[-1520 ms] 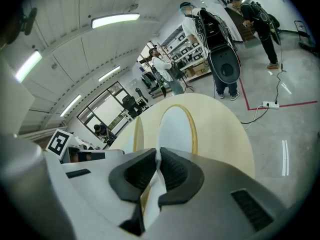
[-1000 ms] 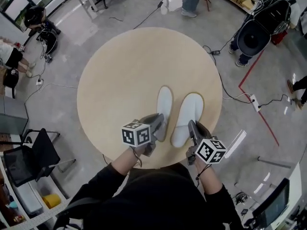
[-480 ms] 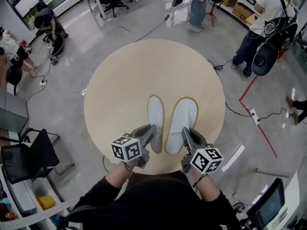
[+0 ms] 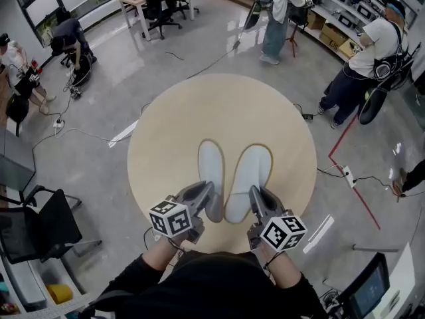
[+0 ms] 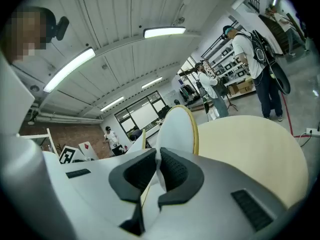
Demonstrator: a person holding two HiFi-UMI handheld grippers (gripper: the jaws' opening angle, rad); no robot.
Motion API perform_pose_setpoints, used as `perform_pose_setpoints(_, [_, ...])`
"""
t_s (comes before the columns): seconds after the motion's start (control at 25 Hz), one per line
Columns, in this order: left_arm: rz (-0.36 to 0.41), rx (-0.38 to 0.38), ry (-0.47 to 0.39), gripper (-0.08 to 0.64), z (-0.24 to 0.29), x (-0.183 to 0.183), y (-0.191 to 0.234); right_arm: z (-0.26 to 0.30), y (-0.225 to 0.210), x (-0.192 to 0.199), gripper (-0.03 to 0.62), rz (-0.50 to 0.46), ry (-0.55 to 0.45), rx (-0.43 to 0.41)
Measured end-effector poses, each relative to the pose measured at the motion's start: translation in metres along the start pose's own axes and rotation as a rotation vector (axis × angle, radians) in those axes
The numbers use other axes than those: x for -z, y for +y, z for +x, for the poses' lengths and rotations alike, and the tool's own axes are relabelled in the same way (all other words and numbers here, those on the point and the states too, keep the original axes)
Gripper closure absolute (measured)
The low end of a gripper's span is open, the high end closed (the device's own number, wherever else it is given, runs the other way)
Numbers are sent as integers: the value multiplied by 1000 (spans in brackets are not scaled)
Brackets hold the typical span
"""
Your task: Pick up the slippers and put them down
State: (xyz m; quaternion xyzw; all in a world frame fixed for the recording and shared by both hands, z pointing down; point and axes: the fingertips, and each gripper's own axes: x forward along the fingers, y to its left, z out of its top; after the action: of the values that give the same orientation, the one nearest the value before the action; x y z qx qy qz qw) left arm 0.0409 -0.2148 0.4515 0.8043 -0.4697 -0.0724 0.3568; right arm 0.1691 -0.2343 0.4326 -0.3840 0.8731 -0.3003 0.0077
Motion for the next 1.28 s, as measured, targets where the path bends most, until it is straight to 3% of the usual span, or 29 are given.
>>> perform_pose_setpoints(0.36, [18,32,-42,523,-56,-34,26,29,63,14,560,-30,-15,0])
perform_pose_setpoints(0.6, [11,14,-62,523,-83,-41,41,38,90,24,558,-46,5,-19])
perform_pose_setpoints(0.96, [56,-29,-92,523,-79,-51,35,56,87,16,560,-58,28,-74])
perform_pose_setpoints(1.28, [20,-54,-124,523,-76,-48,33,61,79,20,560,-41,56,-115])
